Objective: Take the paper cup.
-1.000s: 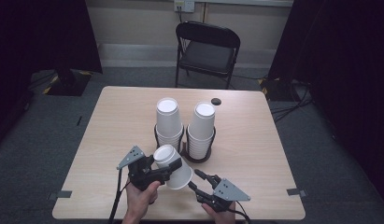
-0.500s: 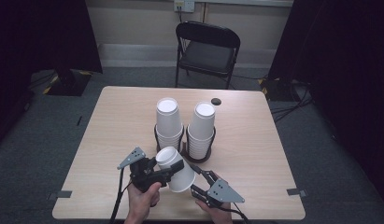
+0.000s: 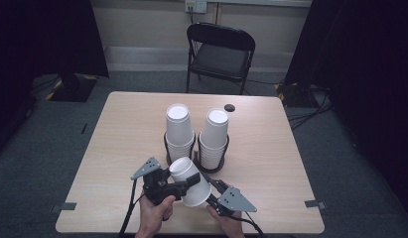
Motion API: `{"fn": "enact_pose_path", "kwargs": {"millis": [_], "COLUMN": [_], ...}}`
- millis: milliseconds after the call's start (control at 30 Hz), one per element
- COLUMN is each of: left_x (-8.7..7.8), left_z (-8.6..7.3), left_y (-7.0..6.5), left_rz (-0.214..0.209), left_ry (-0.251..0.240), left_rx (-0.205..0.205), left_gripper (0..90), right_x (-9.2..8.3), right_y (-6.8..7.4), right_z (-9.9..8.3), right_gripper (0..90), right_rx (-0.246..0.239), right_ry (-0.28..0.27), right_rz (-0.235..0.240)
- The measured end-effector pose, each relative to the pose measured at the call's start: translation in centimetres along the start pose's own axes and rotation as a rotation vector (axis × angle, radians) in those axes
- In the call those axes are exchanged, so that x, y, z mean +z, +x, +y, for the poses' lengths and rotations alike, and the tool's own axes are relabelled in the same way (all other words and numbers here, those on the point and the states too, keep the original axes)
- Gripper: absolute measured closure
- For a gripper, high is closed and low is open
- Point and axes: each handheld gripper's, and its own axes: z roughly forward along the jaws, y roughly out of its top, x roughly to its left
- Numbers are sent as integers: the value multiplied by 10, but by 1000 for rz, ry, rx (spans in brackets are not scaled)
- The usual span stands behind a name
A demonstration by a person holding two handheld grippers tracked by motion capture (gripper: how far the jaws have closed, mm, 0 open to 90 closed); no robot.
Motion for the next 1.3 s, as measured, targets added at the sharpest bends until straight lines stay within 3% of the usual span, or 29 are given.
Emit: {"fn": "enact_pose_path", "kwargs": {"millis": [367, 733, 900, 1000, 1033, 1100, 1233, 1300], "left_x": [-1, -7, -12, -14, -16, -16, -14, -13], "left_z": [7, 13, 14, 12, 11, 9, 8, 8], "left_y": [6, 11, 14, 18, 21, 24, 27, 28], "left_rz": [45, 118, 149, 138, 99, 72, 102, 114], "left_ry": [-33, -61, -110, -114, -114, -122, -122, -100], "left_rx": [28, 124, 194, 217, 230, 246, 281, 319], "left_gripper": [152, 152, 151, 152, 151, 151, 155, 155], "right_x": [-6, -10, -11, -12, -13, -13, -13, -13], "right_y": [0, -2, -6, -8, -9, -11, -15, -17], "right_z": [1, 0, 0, 0, 0, 1, 2, 2], "right_gripper": [834, 838, 838, 838, 838, 838, 839, 840], "right_rx": [15, 68, 97, 122, 124, 139, 140, 146], "right_ry": [15, 123, 181, 218, 227, 254, 301, 318], "right_rz": [3, 43, 50, 48, 46, 46, 37, 34]}}
